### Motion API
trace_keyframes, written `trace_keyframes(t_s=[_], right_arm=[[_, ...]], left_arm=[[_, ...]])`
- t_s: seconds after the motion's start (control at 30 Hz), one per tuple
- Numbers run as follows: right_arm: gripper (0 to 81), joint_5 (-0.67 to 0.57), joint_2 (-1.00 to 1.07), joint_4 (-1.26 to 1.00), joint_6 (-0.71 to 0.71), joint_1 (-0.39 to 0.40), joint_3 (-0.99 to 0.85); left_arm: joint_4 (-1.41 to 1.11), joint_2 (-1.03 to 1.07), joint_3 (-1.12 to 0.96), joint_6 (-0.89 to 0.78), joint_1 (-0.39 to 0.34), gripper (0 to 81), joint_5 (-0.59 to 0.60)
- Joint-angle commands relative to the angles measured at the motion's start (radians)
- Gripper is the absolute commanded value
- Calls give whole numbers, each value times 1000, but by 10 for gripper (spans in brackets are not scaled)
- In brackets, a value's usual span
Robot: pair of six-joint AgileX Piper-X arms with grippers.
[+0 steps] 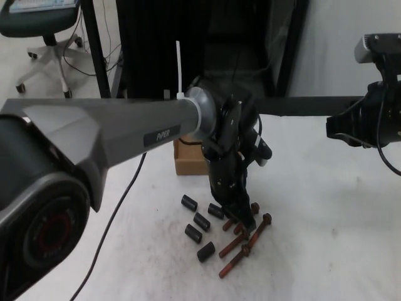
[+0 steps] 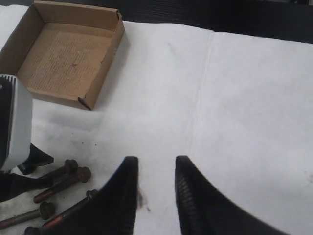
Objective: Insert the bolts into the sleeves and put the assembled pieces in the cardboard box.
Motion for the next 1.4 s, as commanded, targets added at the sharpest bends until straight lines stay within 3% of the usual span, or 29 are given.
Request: trace_keyframes(t_s=[0.0, 0.57, 0.9, 0.93, 1.0, 1.07, 1.37], right_arm=[[258, -11, -13, 4, 1, -3, -11], [258, -11, -13, 4, 1, -3, -11], [258, -11, -13, 4, 1, -3, -11], [258, -11, -13, 4, 1, -3, -11], [258, -11, -13, 11, 1, -3, -11], [258, -11, -13, 26, 1, -3, -11], [258, -11, -13, 41, -8, -3, -11]], left_arm=[[-15, 2, -12, 4, -2, 295, -13], [-51, 54, -12, -12, -2, 295, -13], [-82, 65, -14, -94, 8, 294, -103], [-86, 65, -14, -98, 8, 281, -103], [-86, 65, -14, -120, 8, 182, -103], [-77, 65, -14, -120, 8, 10, -103], [-39, 48, -100, -207, 8, 4, -103]])
